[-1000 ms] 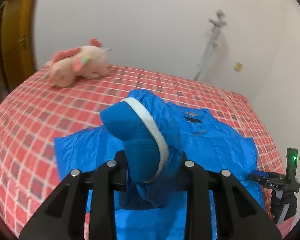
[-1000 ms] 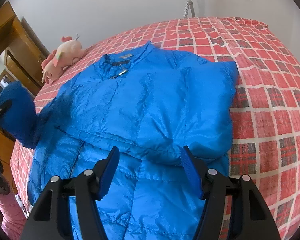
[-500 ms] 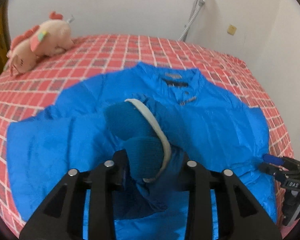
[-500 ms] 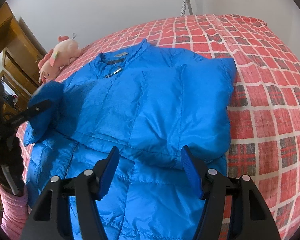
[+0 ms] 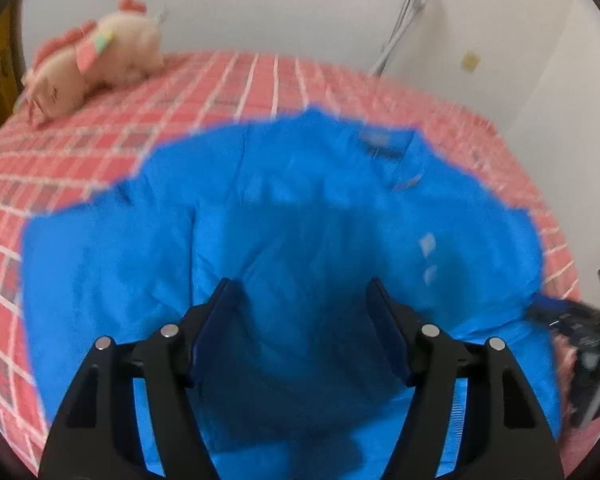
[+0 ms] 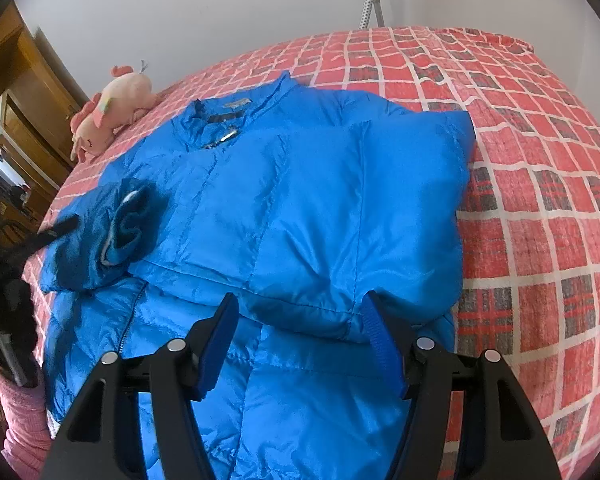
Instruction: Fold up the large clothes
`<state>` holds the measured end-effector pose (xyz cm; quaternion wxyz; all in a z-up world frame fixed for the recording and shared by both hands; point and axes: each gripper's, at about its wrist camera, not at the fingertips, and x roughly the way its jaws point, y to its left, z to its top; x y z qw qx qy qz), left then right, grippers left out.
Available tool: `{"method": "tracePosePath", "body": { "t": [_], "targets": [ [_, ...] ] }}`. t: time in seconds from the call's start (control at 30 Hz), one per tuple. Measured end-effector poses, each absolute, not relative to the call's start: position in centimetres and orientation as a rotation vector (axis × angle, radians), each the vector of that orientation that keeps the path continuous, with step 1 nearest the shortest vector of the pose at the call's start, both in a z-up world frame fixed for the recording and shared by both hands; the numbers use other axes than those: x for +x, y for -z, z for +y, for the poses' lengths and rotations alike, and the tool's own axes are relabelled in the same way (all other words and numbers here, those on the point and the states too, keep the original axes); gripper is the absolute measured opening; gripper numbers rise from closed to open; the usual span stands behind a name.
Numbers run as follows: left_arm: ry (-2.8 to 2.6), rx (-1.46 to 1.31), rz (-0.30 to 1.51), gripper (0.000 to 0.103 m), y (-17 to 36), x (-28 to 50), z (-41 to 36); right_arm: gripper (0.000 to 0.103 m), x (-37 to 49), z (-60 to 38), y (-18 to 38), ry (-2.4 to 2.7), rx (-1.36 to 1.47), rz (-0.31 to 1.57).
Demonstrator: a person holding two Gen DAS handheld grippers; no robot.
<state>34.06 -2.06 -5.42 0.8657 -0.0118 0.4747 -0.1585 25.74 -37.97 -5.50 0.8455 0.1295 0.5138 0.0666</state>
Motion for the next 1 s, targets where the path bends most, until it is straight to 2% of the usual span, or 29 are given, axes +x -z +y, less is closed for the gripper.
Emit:
{"method": "tracePosePath", "body": {
  "t": [0.13, 0.23, 0.33, 0.37, 0.53, 0.77, 0.8, 0.83, 0.87, 0.9, 0.97, 1.0],
  "targets": [
    [0.311, 0.052, 0.970, 0.068, 6.5, 34.2, -2.8, 0.064, 25.6, -37.7, 5.3, -0.131, 0.258, 1.078],
    [0.324, 0.012, 0.965, 0.067, 5.9, 33.9, -2.1, 0.065, 25.4, -37.0, 4.1, -0.142, 0.246, 1.054],
    [0.336, -0.065, 0.945, 0.066, 4.0, 33.4, -0.5, 0.078, 26.1, -35.2, 2.5, -0.221, 0.262, 1.048],
    [0.330, -0.070, 0.926, 0.066, 3.2, 33.2, -0.1, 0.079, 26.6, -34.3, 2.3, -0.244, 0.257, 1.056],
    [0.251, -0.057, 0.841, 0.068, 0.2, 32.3, 2.4, 0.082, 30.1, -29.0, 2.3, -0.392, 0.253, 1.128],
    [0.174, -0.096, 0.862, 0.068, 1.0, 33.4, 4.9, 0.082, 35.4, -22.3, 5.5, -0.482, 0.297, 1.268],
    [0.175, -0.103, 0.867, 0.068, 1.2, 33.5, 5.0, 0.080, 35.7, -21.8, 5.8, -0.477, 0.286, 1.267],
    [0.180, -0.110, 0.870, 0.068, 1.3, 33.6, 5.1, 0.065, 35.8, -21.4, 5.9, -0.467, 0.269, 1.259],
    [0.185, -0.115, 0.872, 0.068, 1.3, 33.7, 5.3, 0.044, 35.9, -21.1, 5.9, -0.463, 0.249, 1.243],
    [0.187, -0.119, 0.870, 0.068, 1.2, 33.7, 5.4, 0.040, 35.8, -21.0, 5.9, -0.476, 0.259, 1.235],
    [0.189, -0.122, 0.860, 0.068, 1.0, 33.5, 5.5, 0.024, 35.5, -21.6, 5.7, -0.498, 0.285, 1.210],
    [0.191, -0.125, 0.848, 0.068, 0.7, 33.4, 5.6, 0.021, 35.4, -22.1, 5.3, -0.501, 0.295, 1.201]
  ]
}}
